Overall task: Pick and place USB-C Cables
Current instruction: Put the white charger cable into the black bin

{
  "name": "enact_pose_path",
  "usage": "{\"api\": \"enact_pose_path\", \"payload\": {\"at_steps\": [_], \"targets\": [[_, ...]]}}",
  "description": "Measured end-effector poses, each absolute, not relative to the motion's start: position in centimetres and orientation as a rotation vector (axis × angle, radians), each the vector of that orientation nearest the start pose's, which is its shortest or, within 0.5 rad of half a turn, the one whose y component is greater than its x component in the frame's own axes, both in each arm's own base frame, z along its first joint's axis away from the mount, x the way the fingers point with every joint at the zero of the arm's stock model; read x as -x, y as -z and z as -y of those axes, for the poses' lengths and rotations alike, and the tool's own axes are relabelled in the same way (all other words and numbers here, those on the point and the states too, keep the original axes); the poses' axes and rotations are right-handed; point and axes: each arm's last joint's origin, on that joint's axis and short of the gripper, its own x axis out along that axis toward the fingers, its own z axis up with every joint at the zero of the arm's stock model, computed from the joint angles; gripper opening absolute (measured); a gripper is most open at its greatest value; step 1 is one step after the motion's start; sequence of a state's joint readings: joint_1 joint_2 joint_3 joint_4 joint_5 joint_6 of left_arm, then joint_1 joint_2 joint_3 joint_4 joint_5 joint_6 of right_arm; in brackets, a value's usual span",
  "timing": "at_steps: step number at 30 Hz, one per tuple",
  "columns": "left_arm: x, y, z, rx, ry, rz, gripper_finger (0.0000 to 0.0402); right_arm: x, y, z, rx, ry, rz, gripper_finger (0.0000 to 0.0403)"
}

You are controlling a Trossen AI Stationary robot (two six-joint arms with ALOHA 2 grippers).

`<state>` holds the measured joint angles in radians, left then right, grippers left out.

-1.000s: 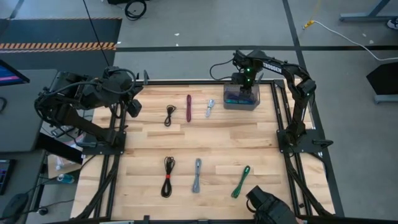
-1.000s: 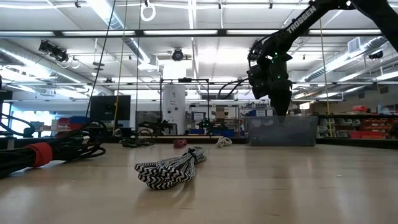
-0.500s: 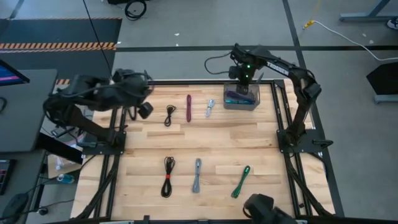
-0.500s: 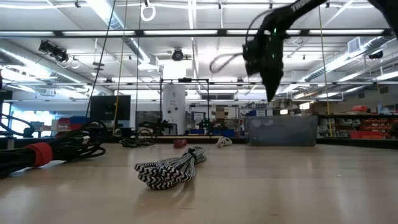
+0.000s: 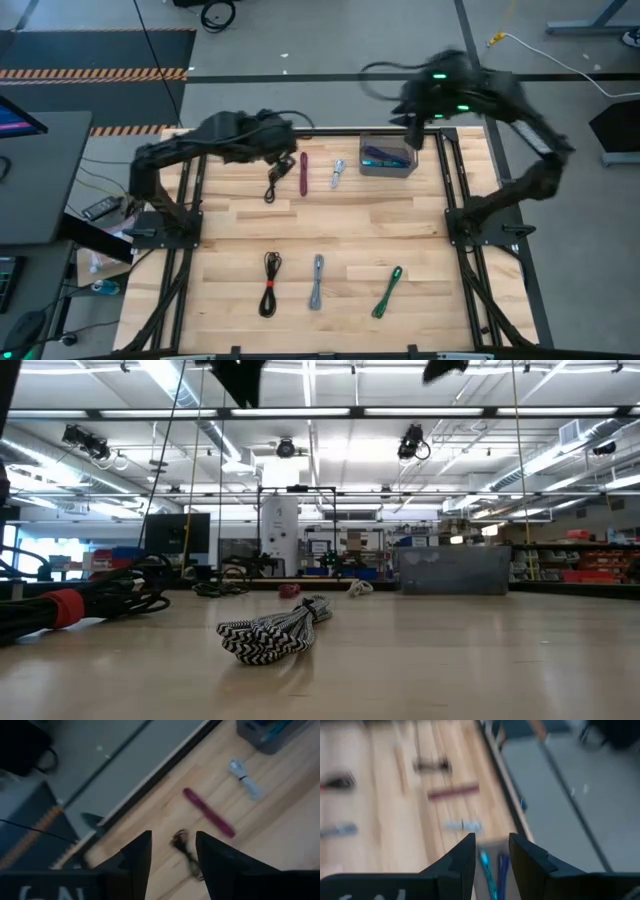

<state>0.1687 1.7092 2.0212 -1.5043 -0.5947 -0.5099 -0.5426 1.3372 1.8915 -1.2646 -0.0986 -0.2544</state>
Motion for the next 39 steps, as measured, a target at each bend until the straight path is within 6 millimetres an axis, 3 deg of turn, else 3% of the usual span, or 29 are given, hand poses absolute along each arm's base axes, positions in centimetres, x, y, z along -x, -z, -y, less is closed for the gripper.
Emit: {"api": "enact_pose_path", "payload": {"at_steps": [5, 10, 17, 24, 32, 39], "targets": [[-34.8, -38.7, -9.6, 0.272, -0.788, -0.904, 0.0157, -13.9, -51.4, 6.3, 0.039, 0.28, -0.463, 0.0124], [-39.3, -34.6, -12.1, 0.347, -0.682, -0.894, 0.0167, -11.8, -52.3, 4.2, 0.039, 0.237, -0.385, 0.0124], [-42.4, -26.7, -14.6, 0.488, -0.667, -1.092, 0.0207, -11.6, -51.9, 3.4, 0.034, 0.188, -0.416, 0.0124], [-46.3, -22.3, -15.1, 0.649, -0.484, -0.976, 0.0239, -12.4, -51.6, 3.5, 0.046, 0.173, -0.453, 0.0124], [-46.7, -18.9, -15.5, 0.605, -0.497, -1.078, 0.0245, -12.7, -51.5, 3.5, 0.04, 0.161, -0.464, 0.0124], [-47.0, -18.7, -15.8, 0.53, -0.543, -1.055, 0.0245, -12.7, -51.5, 3.5, 0.032, 0.161, -0.462, 0.0124]]}}
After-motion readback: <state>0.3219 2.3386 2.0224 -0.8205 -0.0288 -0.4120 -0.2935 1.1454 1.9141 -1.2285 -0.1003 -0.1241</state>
